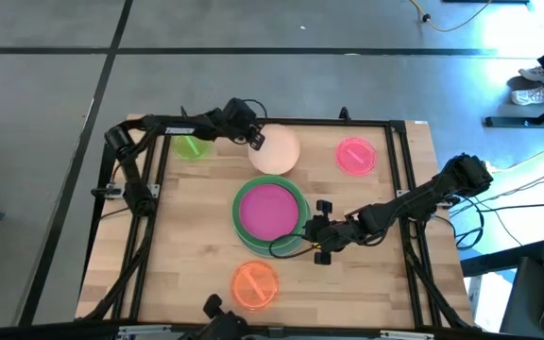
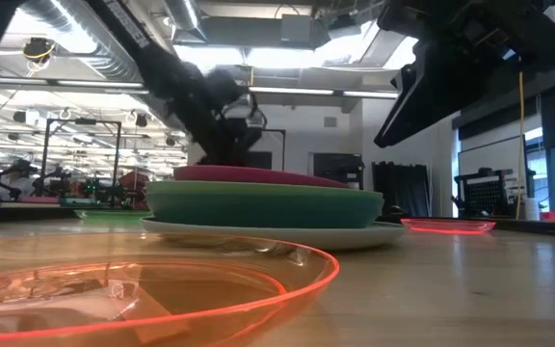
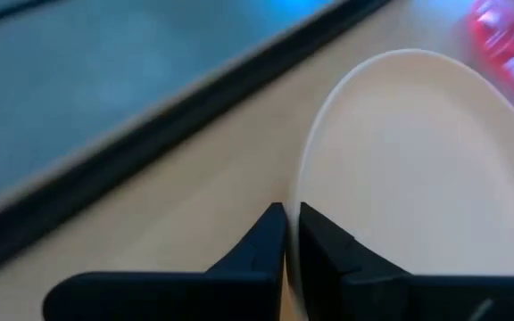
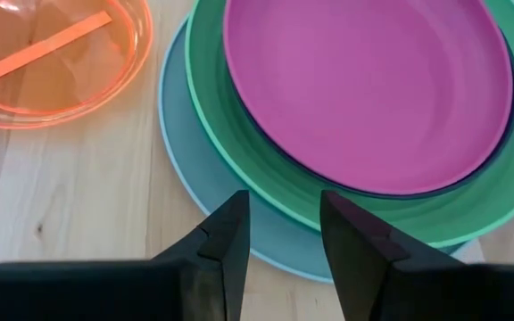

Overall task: Stack plastic plates
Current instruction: Stack the white plate on top of the pink plate

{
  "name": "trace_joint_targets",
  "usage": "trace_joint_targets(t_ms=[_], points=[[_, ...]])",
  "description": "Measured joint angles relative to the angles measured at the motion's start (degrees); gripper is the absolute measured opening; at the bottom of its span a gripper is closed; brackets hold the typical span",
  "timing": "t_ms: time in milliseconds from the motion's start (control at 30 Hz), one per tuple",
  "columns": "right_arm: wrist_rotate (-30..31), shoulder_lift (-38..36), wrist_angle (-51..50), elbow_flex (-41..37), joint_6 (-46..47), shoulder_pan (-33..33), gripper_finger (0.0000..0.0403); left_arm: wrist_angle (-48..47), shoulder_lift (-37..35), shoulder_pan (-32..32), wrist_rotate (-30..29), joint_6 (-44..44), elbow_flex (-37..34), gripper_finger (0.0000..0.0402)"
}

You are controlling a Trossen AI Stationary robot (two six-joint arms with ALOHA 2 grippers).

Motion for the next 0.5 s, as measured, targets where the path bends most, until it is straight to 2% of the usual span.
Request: trace_joint_targets(t_ms=[300,500], points=[[0.0,0.0,-1.0,0.0,0.1,0.0,0.0129,-2.6,-11.7,-2.5,0.0,3.1,0.0,0.0017],[0.0,0.0,-1.1,0.0,0.1,0.0,0.0129,-8.3,-17.3,-8.2,0.4,10.3,0.0,0.0017]])
